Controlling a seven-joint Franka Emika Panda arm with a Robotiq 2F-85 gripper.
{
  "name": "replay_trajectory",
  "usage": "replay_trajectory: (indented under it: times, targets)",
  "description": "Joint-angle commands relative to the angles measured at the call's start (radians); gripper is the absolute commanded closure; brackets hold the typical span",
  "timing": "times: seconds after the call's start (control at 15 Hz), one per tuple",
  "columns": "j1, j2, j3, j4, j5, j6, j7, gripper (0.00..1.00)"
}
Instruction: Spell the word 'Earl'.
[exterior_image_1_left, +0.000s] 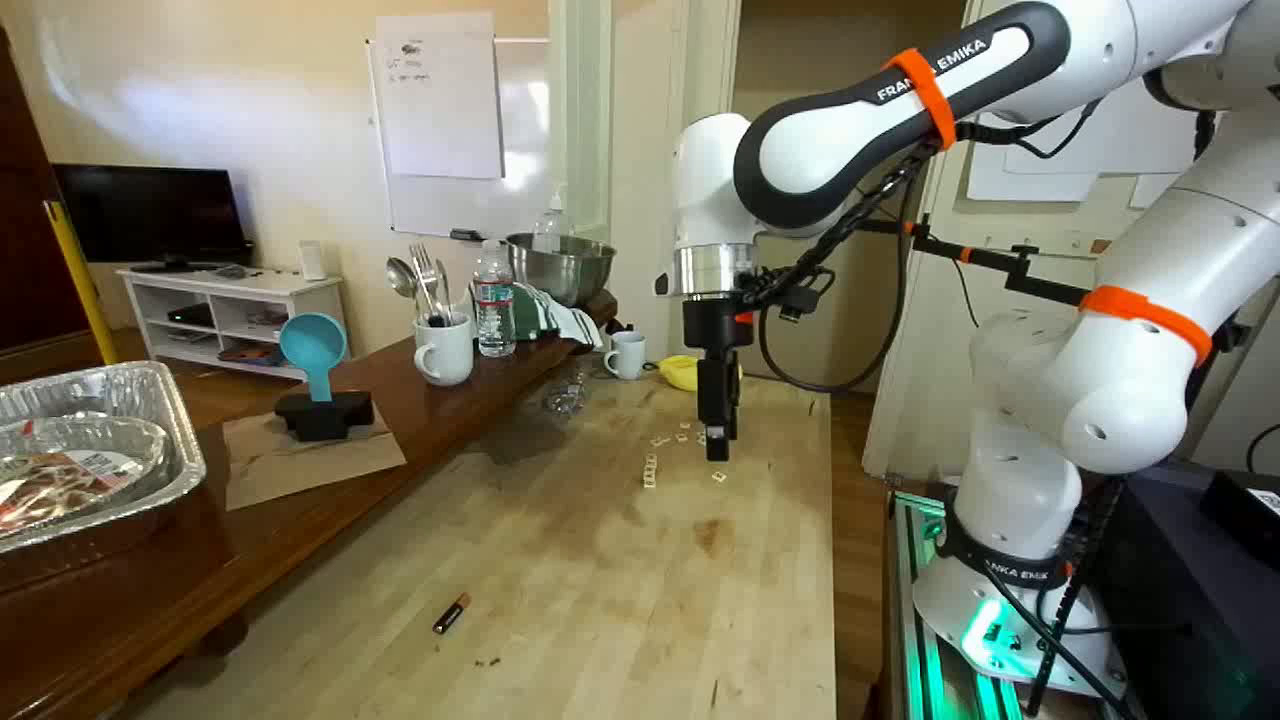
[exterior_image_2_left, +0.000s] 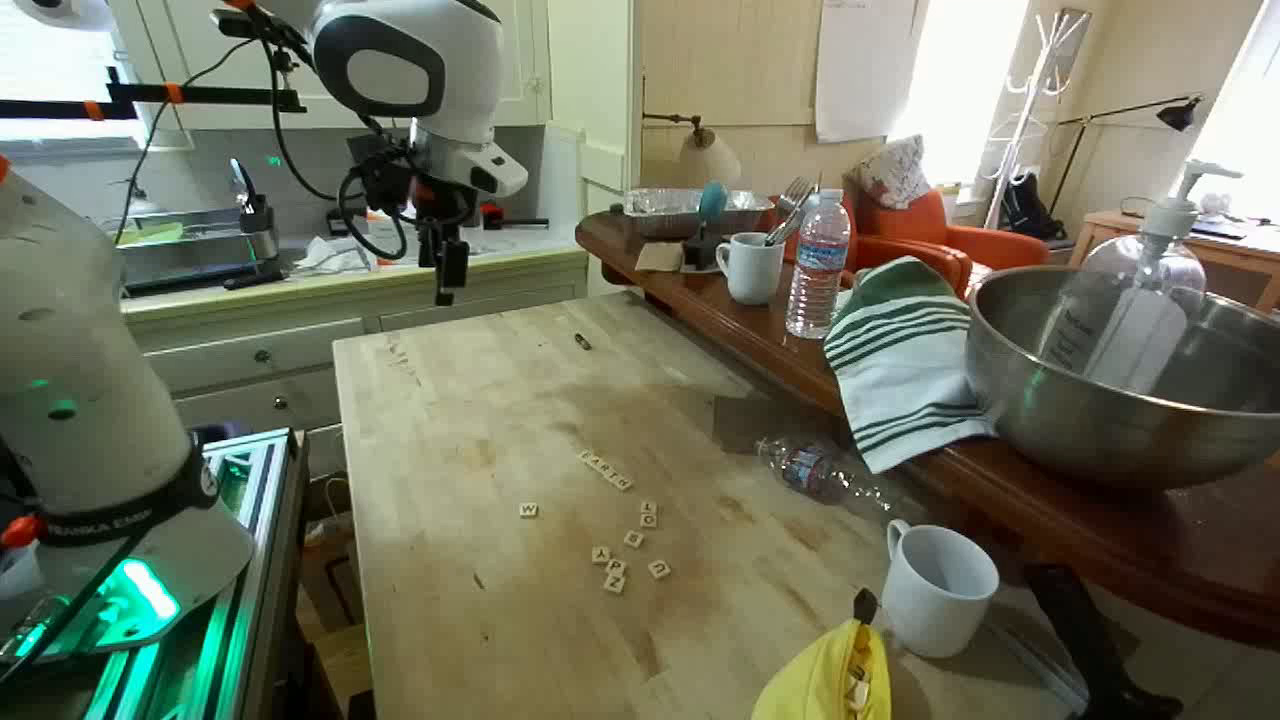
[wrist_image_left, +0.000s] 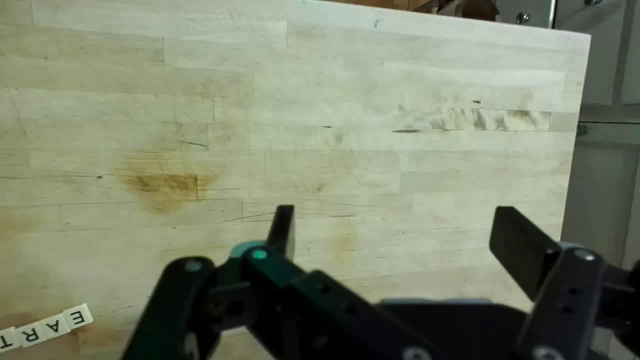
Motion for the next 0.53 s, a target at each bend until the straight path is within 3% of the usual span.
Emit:
replay_trajectory:
  times: [0.0,0.33,0.47]
  targets:
    - [-0.019,0.0,0.017,0.002,0.008,-0.004,-0.007,0.0]
    - [-0.019,0.0,0.017,0.002,0.008,-0.004,-0.007,0.0]
    - [-0.056,0.051,0.008,0.014,-0.007,0.046,0.025,0.0]
